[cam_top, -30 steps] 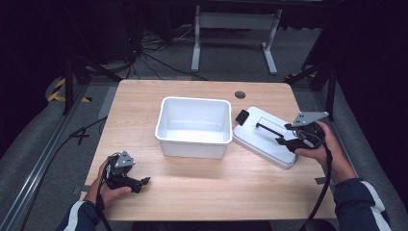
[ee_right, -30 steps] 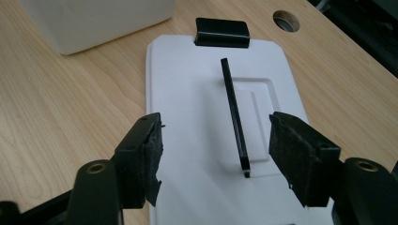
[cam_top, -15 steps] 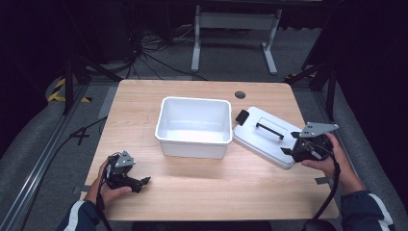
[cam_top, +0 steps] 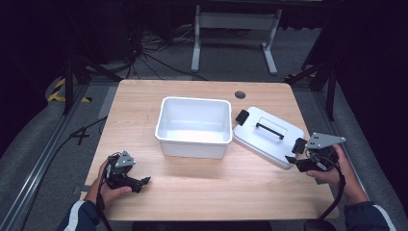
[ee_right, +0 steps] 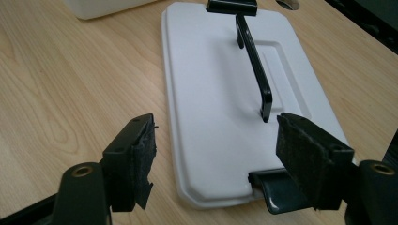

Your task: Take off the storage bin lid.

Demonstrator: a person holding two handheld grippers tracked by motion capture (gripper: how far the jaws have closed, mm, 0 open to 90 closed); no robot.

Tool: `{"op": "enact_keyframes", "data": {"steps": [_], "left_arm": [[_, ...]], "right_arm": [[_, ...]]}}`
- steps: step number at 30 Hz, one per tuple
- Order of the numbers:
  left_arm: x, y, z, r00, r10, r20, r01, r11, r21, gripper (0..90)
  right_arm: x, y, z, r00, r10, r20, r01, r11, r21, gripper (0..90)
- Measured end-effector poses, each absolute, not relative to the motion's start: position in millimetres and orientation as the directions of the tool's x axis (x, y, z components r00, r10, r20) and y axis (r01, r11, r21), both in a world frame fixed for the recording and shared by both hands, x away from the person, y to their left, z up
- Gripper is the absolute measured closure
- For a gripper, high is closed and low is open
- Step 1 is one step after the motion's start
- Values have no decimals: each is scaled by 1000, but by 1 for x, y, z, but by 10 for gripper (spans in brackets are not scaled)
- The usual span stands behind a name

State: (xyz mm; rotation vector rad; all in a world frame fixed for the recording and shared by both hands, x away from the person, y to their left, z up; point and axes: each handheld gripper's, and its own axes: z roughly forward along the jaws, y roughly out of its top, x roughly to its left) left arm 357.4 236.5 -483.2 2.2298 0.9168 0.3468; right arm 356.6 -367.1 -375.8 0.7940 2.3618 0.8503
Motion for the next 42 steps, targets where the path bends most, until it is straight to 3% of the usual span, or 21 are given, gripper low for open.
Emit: {"op": "enact_keyframes", "data": {"steps": [14, 34, 39, 42], "left_arm": [[357, 236, -483, 715, 699, -15, 515, -512, 688, 1], [357, 236, -483, 711, 702, -21, 520, -506, 688, 1], [358, 236, -483, 714, 700, -14, 512, -509, 692, 1], [358, 235, -483, 713, 701, -17, 516, -508, 690, 1]], "right_arm": [[338, -378, -402, -708, 663, -243, 343, 624, 703, 298], [327, -394, -458, -693, 710, -125, 441, 554, 706, 295], [325, -399, -467, -675, 737, -34, 472, 467, 748, 268], [325, -400, -467, -665, 746, -32, 481, 461, 746, 252]]}}
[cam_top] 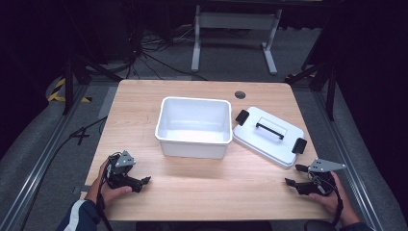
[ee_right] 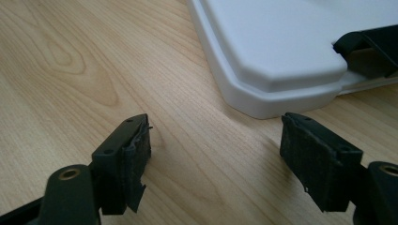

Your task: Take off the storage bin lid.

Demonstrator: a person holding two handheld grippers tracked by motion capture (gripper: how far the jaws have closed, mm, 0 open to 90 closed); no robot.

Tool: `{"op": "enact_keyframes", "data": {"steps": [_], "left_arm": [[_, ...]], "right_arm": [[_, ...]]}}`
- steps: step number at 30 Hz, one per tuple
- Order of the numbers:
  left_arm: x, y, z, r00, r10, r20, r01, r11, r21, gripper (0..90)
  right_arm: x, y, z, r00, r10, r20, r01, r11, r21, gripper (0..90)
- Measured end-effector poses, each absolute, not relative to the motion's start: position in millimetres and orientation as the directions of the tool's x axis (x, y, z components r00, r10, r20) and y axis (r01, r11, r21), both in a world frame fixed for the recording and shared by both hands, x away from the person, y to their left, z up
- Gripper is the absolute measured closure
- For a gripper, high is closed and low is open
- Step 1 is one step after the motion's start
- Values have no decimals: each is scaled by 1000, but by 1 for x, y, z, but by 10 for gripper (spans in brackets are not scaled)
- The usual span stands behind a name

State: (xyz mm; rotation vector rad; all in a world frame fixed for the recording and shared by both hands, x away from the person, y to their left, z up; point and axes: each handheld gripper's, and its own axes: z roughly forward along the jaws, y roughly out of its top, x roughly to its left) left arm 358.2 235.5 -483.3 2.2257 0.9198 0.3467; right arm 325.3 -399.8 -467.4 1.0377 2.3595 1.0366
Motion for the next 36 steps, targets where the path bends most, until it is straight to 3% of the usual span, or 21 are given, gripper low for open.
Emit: {"op": "enact_keyframes", "data": {"steps": [36], "left_arm": [[360, 235, -483, 712, 702, -15, 517, -510, 687, 1]], "right_arm": [[326, -399, -468, -639, 768, -31, 500, 446, 742, 201]]}}
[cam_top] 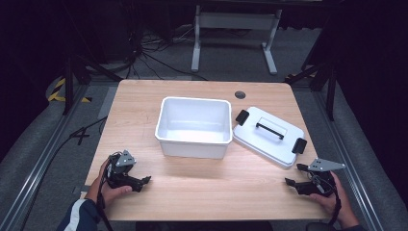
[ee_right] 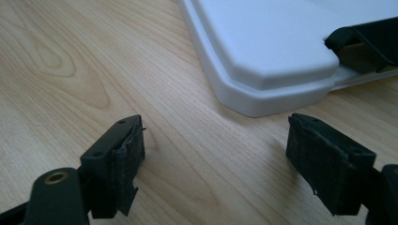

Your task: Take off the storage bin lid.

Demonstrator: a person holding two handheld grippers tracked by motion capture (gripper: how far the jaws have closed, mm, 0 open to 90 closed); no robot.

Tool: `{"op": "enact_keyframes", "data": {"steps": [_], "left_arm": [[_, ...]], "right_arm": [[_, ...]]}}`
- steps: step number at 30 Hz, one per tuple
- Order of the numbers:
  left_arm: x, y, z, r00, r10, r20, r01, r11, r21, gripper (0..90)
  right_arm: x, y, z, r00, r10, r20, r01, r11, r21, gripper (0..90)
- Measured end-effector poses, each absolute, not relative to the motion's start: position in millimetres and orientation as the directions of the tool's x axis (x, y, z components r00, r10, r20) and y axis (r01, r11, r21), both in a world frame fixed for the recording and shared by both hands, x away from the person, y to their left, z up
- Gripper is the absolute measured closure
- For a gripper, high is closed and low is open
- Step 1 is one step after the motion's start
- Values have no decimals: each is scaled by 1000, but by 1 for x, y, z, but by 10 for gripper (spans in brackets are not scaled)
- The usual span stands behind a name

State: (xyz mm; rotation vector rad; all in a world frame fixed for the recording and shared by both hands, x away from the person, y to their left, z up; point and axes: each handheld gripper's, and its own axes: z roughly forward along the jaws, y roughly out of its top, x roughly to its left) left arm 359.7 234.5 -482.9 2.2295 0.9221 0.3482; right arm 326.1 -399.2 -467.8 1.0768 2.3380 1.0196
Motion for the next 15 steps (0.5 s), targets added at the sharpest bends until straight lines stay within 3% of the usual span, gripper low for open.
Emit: {"op": "enact_keyframes", "data": {"steps": [15], "left_arm": [[362, 233, -482, 711, 703, -23, 526, -509, 681, 1]], "right_arm": [[326, -399, -468, -634, 773, -33, 504, 445, 740, 187]]}}
